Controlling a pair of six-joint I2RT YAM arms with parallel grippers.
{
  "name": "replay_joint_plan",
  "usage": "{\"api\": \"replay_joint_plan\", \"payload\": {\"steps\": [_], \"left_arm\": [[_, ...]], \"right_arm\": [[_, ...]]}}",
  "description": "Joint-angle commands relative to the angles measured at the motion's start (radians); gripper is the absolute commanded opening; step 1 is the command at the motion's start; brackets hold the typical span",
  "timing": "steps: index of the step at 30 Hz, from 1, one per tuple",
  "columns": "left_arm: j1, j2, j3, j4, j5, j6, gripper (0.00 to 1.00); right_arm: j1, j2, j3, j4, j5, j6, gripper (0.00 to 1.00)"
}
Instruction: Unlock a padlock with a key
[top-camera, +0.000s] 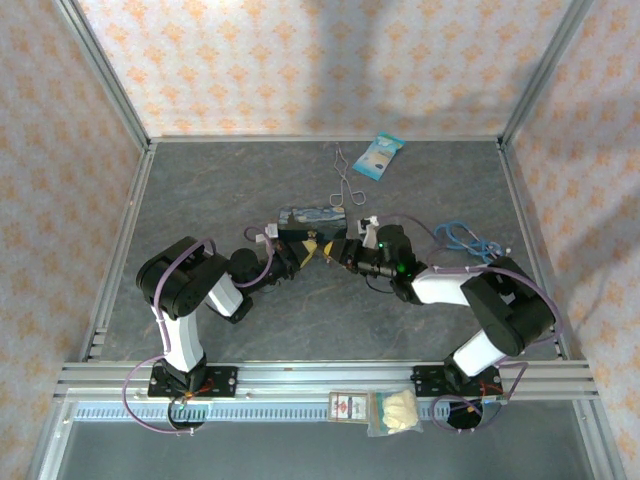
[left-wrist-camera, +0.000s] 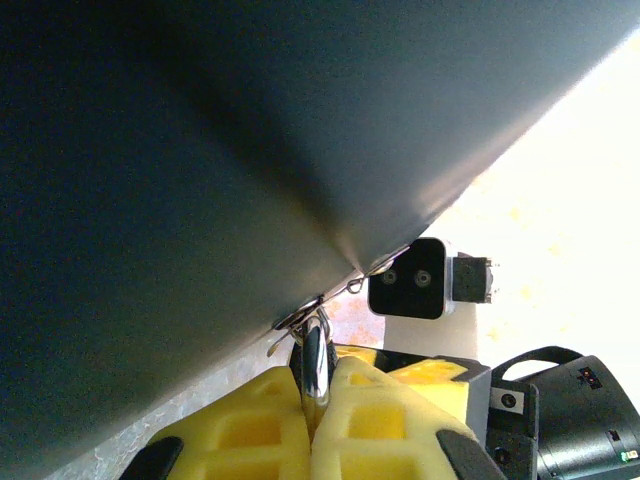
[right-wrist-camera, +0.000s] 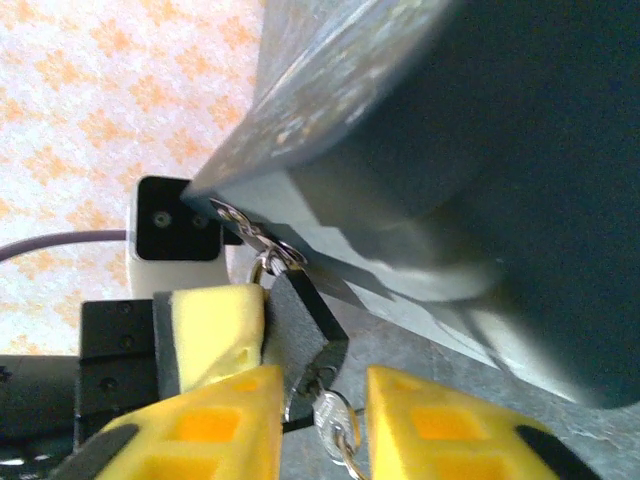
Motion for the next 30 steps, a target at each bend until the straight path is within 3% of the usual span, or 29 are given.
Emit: {"api": "replay_joint_plan", "payload": {"steps": [1,12,21,26,30], "left_arm": [[-0.006,-0.015,0.014,0.257,-0.021,-0.003,0.0],[-0.009,-0.019,0.007,0.261,-0.024,-0.003,0.0],[-0.022,-0.015,-0.001,0.278,-0.019,-0.01,0.0],[-0.023,-0.029,-0.011,0.278,-0.023,-0.004,0.0],[-0.022,-0.03,-0.005,0.278,0.002,0.023,0.0]], "right_arm": [[0.007,0.027,-0.028,0.106,-0.021,0.032,0.22],[0.008,0.073,-0.064,0.263,-0.041,0.114,0.07],[0.008,0.161,-0.076,0.51,-0.096,0.263,0.14],[0.008,0.172,-0.091,0.543,-0.089,0.275,0.01],[0.006,0.173,-0.095,0.555,-0.072,0.341,0.0]]}}
